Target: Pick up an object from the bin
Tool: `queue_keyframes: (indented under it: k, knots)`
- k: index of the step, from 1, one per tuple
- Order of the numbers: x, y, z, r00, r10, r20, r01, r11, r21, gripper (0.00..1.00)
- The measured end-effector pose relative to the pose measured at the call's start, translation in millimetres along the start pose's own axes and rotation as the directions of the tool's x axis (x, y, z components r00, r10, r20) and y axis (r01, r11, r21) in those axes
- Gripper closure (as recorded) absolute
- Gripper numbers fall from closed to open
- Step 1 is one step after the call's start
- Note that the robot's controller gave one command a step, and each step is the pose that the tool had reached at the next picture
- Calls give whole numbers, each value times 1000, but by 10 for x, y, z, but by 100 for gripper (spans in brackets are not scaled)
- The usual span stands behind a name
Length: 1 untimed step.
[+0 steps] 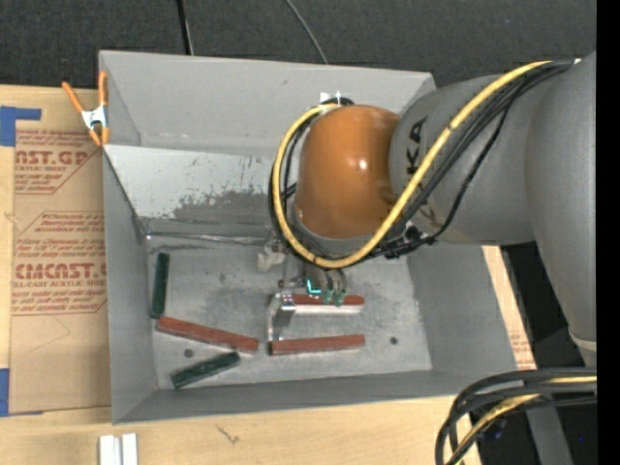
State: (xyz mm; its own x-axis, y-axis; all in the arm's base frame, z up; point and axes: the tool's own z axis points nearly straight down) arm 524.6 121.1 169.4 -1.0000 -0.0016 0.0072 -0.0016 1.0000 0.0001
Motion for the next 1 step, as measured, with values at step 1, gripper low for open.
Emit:
queue_keyframes:
  k: [1]
  knots:
    - [-19,-5,-43,1000,1,8,-1,1000,-1,0]
